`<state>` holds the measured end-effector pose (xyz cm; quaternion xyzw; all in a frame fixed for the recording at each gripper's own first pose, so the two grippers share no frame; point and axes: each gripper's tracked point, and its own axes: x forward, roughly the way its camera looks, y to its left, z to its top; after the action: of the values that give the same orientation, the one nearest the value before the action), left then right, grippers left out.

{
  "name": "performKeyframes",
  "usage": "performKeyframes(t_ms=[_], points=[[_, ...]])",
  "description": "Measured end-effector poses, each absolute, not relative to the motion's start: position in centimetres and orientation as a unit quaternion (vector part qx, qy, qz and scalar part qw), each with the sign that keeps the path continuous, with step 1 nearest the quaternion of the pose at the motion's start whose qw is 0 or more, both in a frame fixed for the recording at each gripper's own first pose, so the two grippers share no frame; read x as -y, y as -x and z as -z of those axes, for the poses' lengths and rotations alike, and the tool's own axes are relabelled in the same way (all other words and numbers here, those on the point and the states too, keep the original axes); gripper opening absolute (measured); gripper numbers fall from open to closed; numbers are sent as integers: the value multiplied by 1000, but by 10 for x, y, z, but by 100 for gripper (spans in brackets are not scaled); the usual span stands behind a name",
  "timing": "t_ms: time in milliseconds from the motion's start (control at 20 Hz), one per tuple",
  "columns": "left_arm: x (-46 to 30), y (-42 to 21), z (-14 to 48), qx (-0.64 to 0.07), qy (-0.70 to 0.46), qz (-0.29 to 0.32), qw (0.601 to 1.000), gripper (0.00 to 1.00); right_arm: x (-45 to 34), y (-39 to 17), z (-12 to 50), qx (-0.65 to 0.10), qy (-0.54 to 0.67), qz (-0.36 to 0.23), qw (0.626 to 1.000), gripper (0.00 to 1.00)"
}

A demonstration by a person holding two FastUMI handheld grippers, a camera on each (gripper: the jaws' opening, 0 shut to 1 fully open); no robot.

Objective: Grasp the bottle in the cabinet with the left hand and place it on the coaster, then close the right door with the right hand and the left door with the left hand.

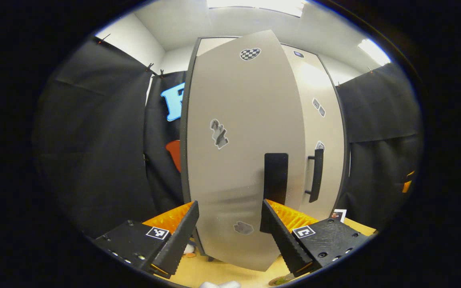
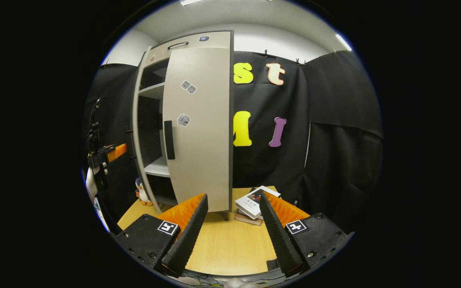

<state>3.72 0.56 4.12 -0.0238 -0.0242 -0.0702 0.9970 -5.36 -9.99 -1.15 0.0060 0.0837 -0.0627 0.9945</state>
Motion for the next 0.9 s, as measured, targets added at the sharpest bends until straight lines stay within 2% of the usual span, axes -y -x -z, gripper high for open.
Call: performKeyframes(t_ms=[400, 900], points=[[2, -41, -41, 17, 21, 77, 997, 95, 114, 65, 15, -85, -19, 80, 993, 80], [7, -3, -49, 28, 14, 84, 996, 96, 99, 63, 15, -81, -19, 70, 994, 80]])
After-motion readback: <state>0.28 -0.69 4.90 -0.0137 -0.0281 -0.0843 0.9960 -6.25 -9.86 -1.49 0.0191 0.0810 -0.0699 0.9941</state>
